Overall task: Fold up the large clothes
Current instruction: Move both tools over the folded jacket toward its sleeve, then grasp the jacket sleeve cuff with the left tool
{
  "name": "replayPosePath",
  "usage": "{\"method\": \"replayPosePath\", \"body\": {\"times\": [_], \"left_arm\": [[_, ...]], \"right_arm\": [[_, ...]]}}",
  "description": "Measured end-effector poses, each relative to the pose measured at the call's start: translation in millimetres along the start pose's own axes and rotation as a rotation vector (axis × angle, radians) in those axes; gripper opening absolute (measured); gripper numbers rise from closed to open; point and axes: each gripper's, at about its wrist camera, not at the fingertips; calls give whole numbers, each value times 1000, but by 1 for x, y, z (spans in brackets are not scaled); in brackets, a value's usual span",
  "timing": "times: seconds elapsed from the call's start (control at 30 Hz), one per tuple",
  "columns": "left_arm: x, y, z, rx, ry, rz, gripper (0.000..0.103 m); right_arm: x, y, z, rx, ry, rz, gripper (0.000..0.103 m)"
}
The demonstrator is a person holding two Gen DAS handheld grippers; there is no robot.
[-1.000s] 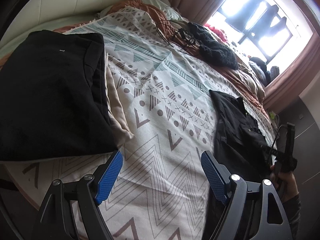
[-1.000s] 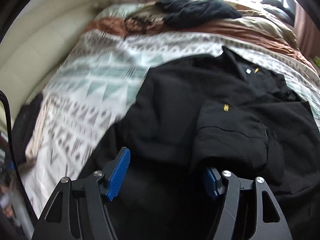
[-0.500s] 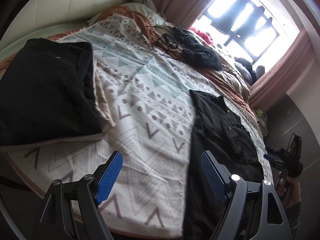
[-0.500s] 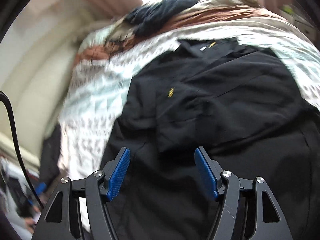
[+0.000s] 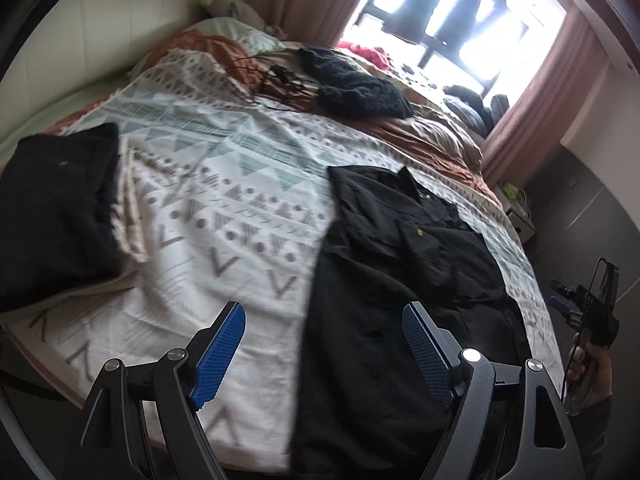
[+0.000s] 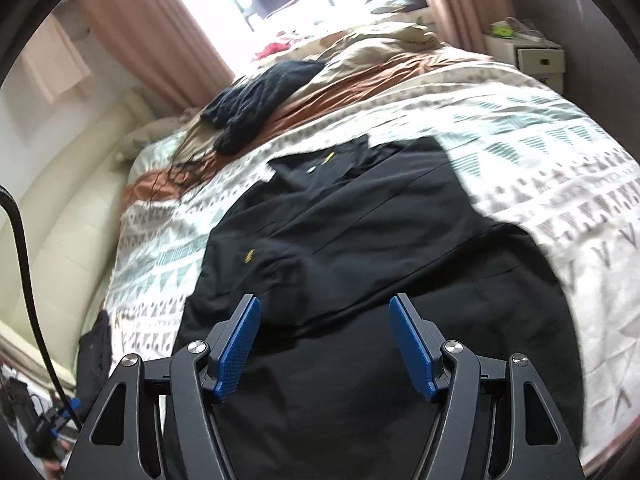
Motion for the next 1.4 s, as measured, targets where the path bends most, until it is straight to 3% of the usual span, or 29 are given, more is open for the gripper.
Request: {"method": "replayPosePath", "body": {"times": [0.17,0.53,0.8,1.03,1.23,1.33,1.4], "left_arm": [[-54,-8,-28,36,2,-37,82],[-150,-24,-108,127,32,-145,82],[-194,-34,-177,209,48,-173,82],[-226,-34,-233,268,37,-209,82],[-253,-29,-286,327,1,-253,82],[-262,-23,-313,354,-53,-278,82],[-264,-18,-330,363,-131,-312,82]], "right_arm": [[-47,-13,22,-48,-3,-38,67],[-114,-51,28,-46,37,-51,63],[-142,-73,-3,11,59,-32,58],[-144,-86,-46,74,60,3,58],[-141,-92,-82,127,53,42,58],[-145,-95,-95,135,41,36,58],[-148,-95,-100,138,39,28,58]]}}
Point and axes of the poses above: each gripper's, at about its wrist camera, not at the fingertips, and z roughly against the way its jaws point, x to its left, y to its underside, and after that the axes turned 5 degrees about x, right-handed
